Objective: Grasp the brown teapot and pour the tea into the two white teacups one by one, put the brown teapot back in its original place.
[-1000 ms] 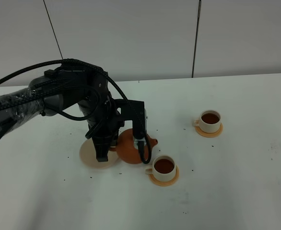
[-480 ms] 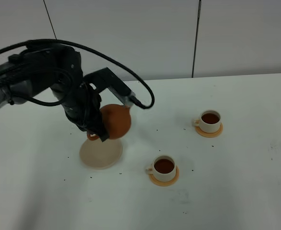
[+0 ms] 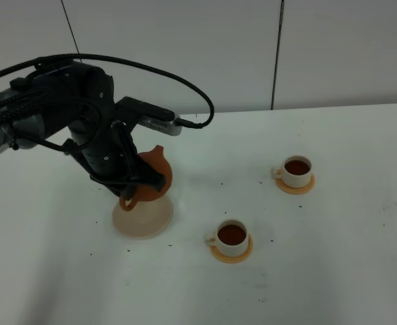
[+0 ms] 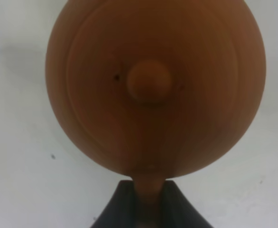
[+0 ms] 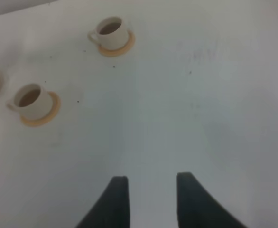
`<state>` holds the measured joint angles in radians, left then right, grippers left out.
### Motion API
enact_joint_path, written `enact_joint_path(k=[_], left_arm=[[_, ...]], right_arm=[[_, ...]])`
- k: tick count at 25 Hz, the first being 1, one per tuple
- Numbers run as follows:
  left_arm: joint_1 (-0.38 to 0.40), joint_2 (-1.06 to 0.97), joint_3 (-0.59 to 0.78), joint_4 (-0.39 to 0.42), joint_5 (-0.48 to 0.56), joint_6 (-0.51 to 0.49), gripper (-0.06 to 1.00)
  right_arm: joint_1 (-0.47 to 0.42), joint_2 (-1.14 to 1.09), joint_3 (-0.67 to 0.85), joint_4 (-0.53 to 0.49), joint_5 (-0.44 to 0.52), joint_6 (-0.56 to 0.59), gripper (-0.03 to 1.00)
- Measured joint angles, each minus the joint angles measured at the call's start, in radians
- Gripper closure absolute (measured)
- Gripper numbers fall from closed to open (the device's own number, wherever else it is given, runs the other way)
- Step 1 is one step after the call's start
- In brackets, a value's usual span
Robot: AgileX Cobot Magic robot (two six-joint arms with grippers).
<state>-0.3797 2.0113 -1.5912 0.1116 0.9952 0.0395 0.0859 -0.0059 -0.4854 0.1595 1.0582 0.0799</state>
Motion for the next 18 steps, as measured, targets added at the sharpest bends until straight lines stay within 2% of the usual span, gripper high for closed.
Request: enact_joint_path(k=[8,18], left_arm=[[0.000,0.000,0.138,0.016,-0.138,-0.144,0.77],[0.000,0.000,0.148,-0.006,-0.153,-0.173,0.77]], right_arm=[[0.000,0.000,0.000,0.000,0.000,0.000,0.73],[0.000,0.000,0.000,0.000,0.000,0.000,0.73]])
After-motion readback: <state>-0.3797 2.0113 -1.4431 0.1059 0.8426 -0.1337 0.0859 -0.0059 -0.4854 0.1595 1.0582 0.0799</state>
